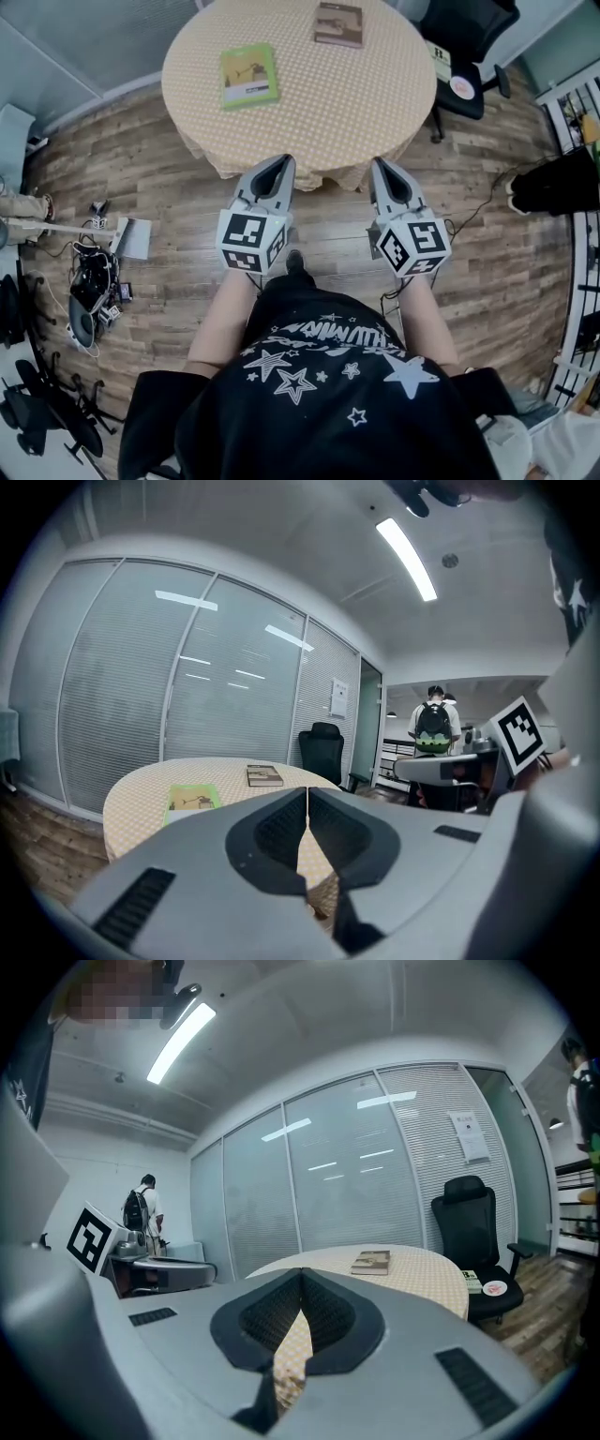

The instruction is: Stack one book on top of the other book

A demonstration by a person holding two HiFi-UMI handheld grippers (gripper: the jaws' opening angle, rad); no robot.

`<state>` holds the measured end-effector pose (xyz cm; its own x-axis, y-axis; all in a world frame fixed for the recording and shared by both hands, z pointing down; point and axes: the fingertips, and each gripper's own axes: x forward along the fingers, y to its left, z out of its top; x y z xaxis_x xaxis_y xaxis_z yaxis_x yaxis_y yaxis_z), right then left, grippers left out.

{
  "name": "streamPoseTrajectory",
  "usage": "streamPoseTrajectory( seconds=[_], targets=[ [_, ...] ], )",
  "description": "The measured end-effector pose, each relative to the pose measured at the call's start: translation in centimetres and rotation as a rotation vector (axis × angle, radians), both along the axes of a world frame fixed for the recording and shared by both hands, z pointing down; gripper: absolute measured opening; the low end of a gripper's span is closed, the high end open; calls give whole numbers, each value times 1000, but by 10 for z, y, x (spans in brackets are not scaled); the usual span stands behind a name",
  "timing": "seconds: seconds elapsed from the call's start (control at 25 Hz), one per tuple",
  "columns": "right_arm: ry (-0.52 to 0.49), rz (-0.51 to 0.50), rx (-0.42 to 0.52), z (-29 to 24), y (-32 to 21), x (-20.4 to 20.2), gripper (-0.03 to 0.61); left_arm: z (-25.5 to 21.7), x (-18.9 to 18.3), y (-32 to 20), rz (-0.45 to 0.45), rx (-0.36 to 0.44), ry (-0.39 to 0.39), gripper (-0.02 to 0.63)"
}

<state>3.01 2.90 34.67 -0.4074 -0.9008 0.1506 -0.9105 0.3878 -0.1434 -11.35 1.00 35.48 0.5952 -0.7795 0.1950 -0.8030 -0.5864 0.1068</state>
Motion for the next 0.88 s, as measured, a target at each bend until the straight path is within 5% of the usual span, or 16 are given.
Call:
streamPoseTrajectory(
  seconds=[0.48,0.88],
  targets=[
    [52,55,-33,13,-48,-17,28,12,-21,-51,44,-24,10,14],
    [34,93,-75,33,-65,14,28,25,-11,-67,28,-46,-6,14]
  ],
)
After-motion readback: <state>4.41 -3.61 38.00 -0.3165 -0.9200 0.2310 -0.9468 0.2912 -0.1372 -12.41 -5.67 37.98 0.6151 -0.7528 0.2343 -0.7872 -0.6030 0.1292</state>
